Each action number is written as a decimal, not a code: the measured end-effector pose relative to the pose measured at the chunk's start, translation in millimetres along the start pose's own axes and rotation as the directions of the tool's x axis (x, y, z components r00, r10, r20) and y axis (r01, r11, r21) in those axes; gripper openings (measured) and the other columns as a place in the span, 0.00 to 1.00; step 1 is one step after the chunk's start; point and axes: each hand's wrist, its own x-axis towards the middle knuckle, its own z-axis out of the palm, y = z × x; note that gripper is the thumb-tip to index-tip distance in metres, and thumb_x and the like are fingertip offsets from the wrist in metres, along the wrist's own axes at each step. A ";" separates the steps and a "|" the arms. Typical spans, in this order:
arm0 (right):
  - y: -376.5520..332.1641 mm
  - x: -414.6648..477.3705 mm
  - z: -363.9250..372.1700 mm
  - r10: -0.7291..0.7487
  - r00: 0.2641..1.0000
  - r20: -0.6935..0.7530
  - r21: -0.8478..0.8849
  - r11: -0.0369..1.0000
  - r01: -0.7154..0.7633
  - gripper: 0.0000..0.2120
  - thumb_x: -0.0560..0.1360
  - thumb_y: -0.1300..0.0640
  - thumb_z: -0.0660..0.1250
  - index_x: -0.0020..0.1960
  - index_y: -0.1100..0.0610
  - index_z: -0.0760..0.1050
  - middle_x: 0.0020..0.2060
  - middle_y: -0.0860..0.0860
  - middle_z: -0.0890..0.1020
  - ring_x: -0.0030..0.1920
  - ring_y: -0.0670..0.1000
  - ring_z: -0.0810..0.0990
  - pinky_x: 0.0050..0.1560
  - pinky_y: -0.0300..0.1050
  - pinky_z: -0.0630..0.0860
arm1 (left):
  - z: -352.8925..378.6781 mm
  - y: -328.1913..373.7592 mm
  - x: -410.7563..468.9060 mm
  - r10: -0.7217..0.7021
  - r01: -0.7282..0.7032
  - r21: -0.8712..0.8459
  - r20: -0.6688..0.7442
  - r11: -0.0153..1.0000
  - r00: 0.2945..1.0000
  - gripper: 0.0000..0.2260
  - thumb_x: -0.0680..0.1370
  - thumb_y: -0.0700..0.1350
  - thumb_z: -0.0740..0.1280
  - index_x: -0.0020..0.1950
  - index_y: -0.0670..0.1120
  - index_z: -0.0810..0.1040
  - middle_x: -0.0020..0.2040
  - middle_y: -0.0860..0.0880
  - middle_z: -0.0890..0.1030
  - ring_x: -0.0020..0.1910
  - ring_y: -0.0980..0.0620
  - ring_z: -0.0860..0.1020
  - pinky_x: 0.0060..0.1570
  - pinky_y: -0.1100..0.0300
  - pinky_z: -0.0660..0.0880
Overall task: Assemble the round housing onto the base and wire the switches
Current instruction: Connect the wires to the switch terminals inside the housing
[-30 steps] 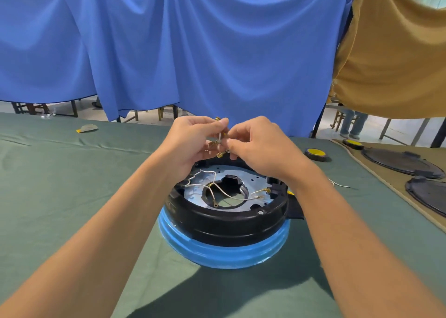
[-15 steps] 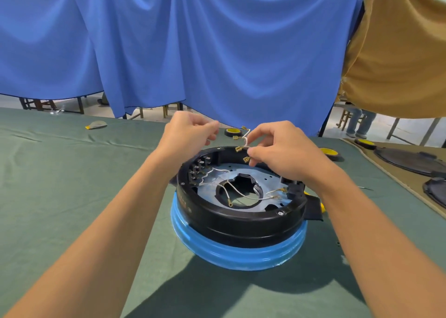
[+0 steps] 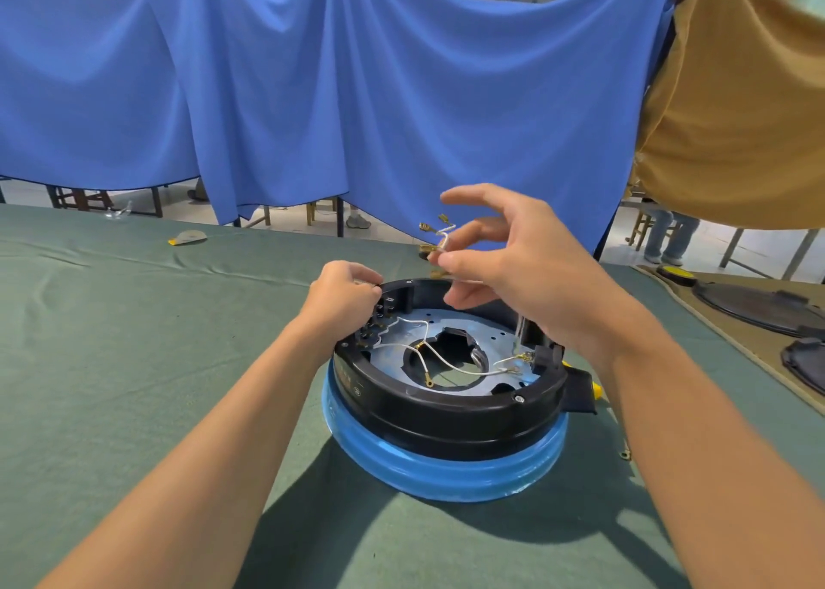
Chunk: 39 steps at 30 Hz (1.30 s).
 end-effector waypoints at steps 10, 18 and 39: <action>18.2 3.6 18.5 0.308 0.943 0.123 0.425 0.843 -0.330 0.24 0.72 0.74 0.67 0.65 0.61 0.69 0.45 0.62 0.81 0.39 0.59 0.85 0.35 0.46 0.81 | -2.6 2.5 -8.1 -0.068 0.068 -0.018 -0.010 0.998 0.998 0.06 0.77 0.41 0.69 0.52 0.43 0.84 0.48 0.43 0.83 0.50 0.44 0.81 0.54 0.50 0.79; 22.3 -3.1 18.3 0.407 0.824 0.394 0.050 0.886 -0.462 0.28 0.70 0.74 0.67 0.68 0.60 0.68 0.49 0.63 0.81 0.40 0.57 0.85 0.36 0.44 0.80 | -2.1 2.2 -29.3 -0.064 0.063 -0.024 -0.070 0.998 0.995 0.02 0.75 0.46 0.72 0.46 0.49 0.84 0.42 0.51 0.82 0.43 0.54 0.79 0.36 0.62 0.72; 26.7 -9.7 34.1 0.435 0.835 0.336 -0.118 0.899 -0.421 0.15 0.70 0.64 0.74 0.56 0.58 0.77 0.43 0.53 0.86 0.37 0.46 0.84 0.34 0.37 0.76 | 3.1 -18.0 -65.0 -0.333 0.267 -0.611 0.006 0.745 0.943 0.14 0.74 0.45 0.72 0.45 0.32 0.81 0.43 0.35 0.85 0.44 0.36 0.84 0.51 0.36 0.79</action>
